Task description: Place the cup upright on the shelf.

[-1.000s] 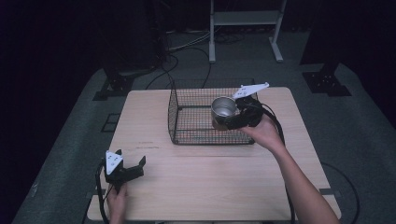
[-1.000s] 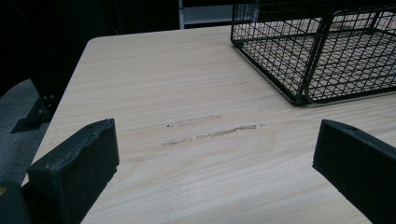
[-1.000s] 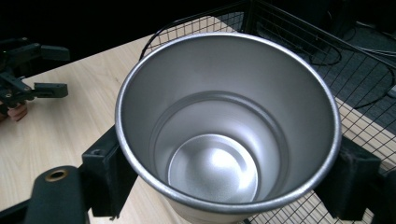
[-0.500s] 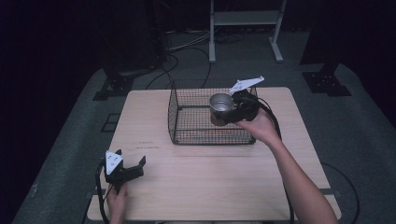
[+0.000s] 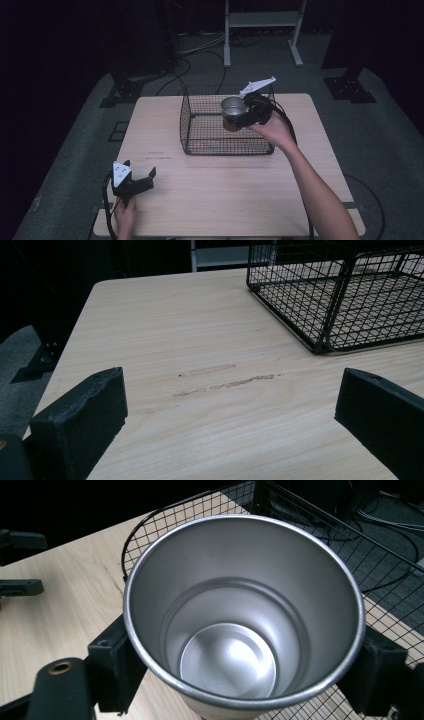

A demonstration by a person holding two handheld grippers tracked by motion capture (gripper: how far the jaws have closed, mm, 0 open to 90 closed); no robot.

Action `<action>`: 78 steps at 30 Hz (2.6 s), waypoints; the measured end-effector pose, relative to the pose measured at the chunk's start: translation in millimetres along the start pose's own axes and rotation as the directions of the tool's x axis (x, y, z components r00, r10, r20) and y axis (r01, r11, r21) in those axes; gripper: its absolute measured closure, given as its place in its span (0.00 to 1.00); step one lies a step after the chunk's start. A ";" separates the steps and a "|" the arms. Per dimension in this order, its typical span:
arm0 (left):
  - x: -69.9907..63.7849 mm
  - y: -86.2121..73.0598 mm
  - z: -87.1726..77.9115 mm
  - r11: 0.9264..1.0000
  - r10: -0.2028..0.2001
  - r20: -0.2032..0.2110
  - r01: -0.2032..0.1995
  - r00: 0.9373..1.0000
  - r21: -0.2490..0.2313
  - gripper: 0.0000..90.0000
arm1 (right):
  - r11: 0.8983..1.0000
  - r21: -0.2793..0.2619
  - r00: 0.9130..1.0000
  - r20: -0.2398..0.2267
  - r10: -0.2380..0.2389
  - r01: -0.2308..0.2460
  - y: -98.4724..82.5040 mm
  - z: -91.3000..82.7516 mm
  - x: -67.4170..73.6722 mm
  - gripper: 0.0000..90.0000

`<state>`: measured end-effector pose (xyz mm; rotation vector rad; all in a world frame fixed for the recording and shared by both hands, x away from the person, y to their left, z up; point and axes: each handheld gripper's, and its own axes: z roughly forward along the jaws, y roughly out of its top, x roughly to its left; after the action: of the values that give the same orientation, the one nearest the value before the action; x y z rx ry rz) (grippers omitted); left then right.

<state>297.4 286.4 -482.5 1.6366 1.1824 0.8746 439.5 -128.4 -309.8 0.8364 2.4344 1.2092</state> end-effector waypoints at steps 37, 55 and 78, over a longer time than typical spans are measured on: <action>0.7 0.0 -0.3 1.000 -0.008 0.004 0.008 1.000 -0.002 0.00 | 0.998 0.038 0.998 0.029 0.058 -0.059 22.0 52.9 -28.9 0.20; 0.6 0.1 -0.4 1.000 -0.007 0.005 0.007 1.000 -0.002 0.00 | 0.993 0.071 0.996 0.032 0.088 -0.090 10.4 81.0 -40.3 0.20; 0.7 -0.2 -0.4 1.000 -0.011 0.006 0.011 1.000 -0.007 0.00 | 0.974 0.179 0.990 0.043 0.136 -0.142 -17.5 113.0 -56.9 0.20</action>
<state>297.2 287.3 -482.5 1.6243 1.1822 0.8657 533.9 -101.1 -391.4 1.0850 2.5260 1.0222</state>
